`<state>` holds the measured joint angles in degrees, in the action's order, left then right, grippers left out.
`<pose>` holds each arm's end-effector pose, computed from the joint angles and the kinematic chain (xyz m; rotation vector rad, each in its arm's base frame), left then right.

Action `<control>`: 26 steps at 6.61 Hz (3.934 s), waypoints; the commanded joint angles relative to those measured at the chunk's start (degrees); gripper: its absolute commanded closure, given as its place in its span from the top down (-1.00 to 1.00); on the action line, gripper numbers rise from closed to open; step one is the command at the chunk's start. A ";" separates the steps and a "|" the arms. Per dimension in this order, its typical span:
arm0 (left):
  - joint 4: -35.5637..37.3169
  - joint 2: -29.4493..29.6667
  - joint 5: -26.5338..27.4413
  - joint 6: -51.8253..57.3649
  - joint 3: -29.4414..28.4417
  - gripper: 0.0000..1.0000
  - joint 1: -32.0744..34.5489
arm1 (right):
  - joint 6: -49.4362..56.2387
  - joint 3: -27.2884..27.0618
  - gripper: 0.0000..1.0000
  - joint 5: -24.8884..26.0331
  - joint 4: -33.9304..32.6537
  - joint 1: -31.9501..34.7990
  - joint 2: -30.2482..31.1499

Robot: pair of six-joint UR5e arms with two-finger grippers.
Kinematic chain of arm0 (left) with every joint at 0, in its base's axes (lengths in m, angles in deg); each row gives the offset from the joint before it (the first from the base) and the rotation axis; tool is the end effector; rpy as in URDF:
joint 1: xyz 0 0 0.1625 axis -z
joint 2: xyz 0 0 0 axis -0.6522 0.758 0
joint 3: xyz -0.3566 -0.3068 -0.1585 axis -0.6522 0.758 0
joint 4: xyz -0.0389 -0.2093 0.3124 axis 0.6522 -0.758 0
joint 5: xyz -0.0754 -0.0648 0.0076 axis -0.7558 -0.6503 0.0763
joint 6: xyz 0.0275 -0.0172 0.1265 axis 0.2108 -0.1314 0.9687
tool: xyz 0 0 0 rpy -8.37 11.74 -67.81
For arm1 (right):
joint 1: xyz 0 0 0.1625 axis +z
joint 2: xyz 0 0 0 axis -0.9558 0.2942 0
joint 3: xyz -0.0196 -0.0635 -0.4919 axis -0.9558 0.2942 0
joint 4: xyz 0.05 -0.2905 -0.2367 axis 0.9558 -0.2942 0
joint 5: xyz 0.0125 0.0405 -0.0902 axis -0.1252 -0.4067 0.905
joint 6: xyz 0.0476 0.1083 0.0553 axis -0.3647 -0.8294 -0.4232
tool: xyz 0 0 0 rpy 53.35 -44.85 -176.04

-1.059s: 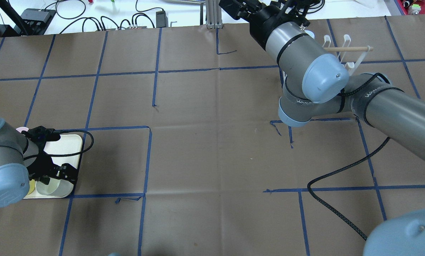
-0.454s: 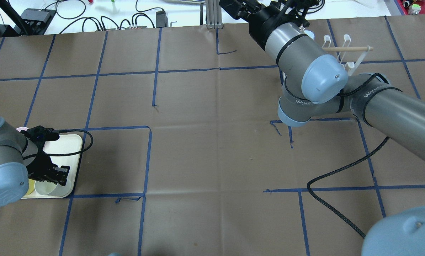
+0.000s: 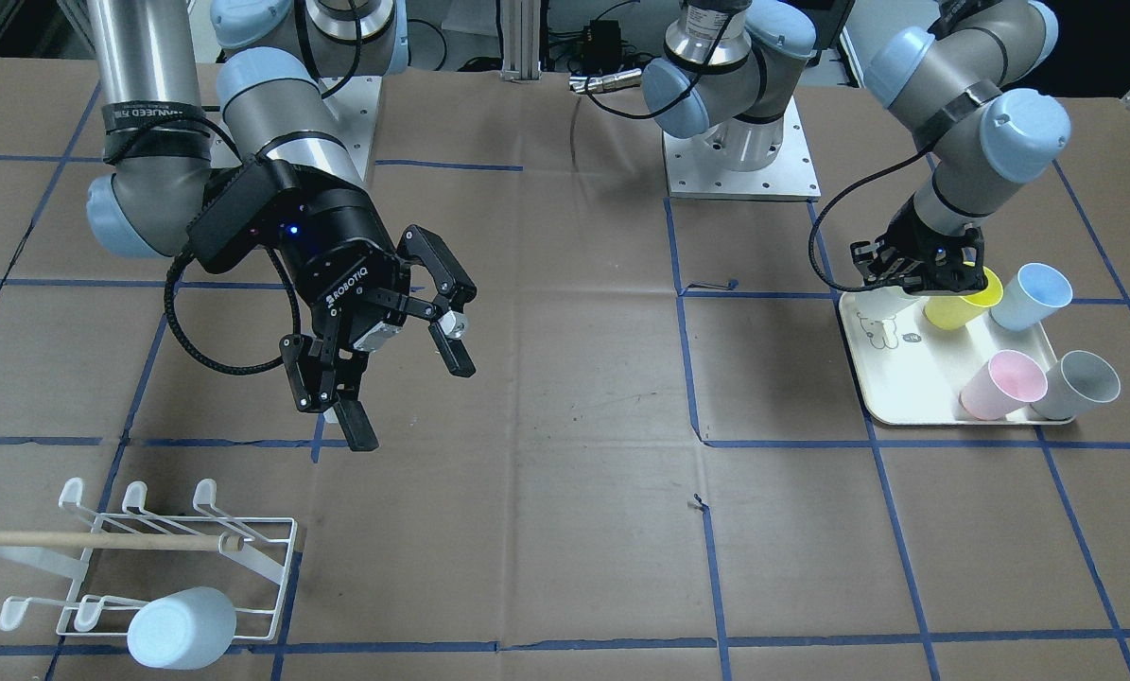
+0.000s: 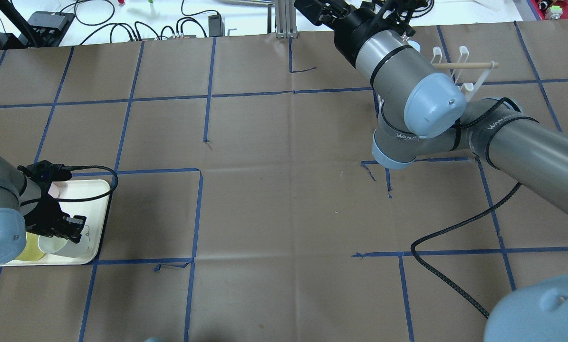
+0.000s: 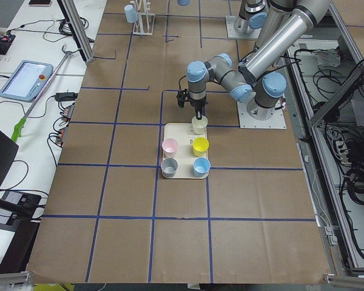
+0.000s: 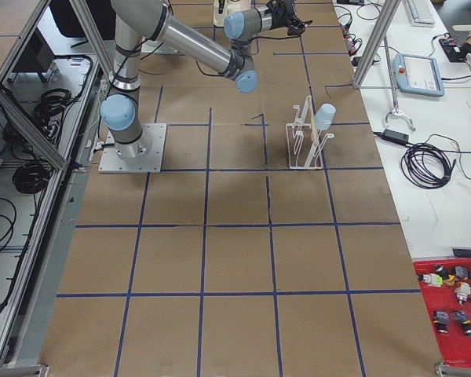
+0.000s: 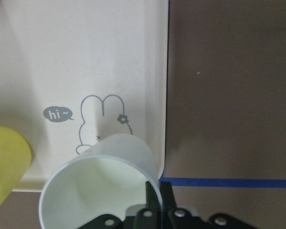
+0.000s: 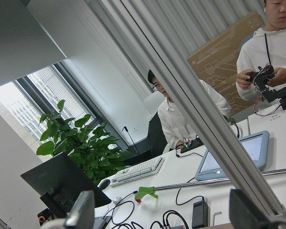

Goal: Transfer IKEA cup to right arm and place on rack

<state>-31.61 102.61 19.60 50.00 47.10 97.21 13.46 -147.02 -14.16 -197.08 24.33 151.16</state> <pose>0.0851 -0.3457 0.3310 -0.0091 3.1025 0.2164 0.2507 -0.5605 0.4993 0.1441 1.8751 -1.4976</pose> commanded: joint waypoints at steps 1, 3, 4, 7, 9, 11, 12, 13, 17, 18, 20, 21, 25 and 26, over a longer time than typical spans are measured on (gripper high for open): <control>-17.05 -1.90 -1.65 -1.05 -13.65 -1.00 0.53 | -0.05 -0.08 0.99 0.03 -0.04 0.07 -0.03; -26.17 0.46 -6.93 -0.53 -27.47 -1.00 0.71 | -1.35 -0.25 0.99 0.21 0.48 0.16 0.40; -27.41 3.35 -7.20 -0.27 -32.84 -1.00 1.41 | -10.94 -1.65 0.99 0.21 0.66 0.42 0.67; -19.84 5.57 -22.76 3.06 -37.21 -1.00 5.90 | -28.32 -7.45 0.99 0.21 0.66 0.51 3.04; -8.33 5.40 -35.88 5.18 -32.14 -1.00 6.16 | -40.76 -8.60 0.99 -0.14 0.14 0.60 3.04; 9.39 4.87 -48.10 5.63 -21.96 -1.00 6.69 | -42.76 -8.34 0.99 -0.23 0.05 0.60 2.95; 19.41 5.48 -53.73 5.63 -16.95 -1.00 7.12 | -42.67 -8.34 0.99 -0.23 0.05 0.60 2.95; 27.16 6.01 -58.48 5.63 -13.59 -1.00 8.17 | -42.67 -8.34 0.99 -0.23 -0.13 0.60 2.95; 56.62 20.77 -68.20 -2.03 -13.38 -1.00 14.40 | -42.85 -8.52 0.99 0.29 0.13 0.60 2.86; 64.69 22.17 -67.24 -7.76 -12.60 -1.00 17.38 | -42.85 -8.60 0.99 0.21 0.48 0.60 2.78; 80.42 21.40 -66.53 -24.70 -7.00 -1.00 19.78 | -42.85 -8.60 0.99 0.12 0.66 0.60 2.87; 85.64 21.31 -66.61 -26.09 -3.57 -0.98 21.52 | -42.76 -8.60 0.99 0.12 0.66 0.60 2.87; 87.45 21.39 -66.00 -26.19 -3.45 -0.93 30.33 | -42.76 -8.60 0.99 0.12 0.66 0.60 2.69; 86.93 21.22 -66.00 -26.63 -3.71 -0.93 30.33 | -42.85 -8.87 0.99 0.12 0.66 0.60 2.43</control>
<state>55.69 123.96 -46.44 23.71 43.67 127.35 -29.33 -155.71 -14.03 -196.44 24.93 153.78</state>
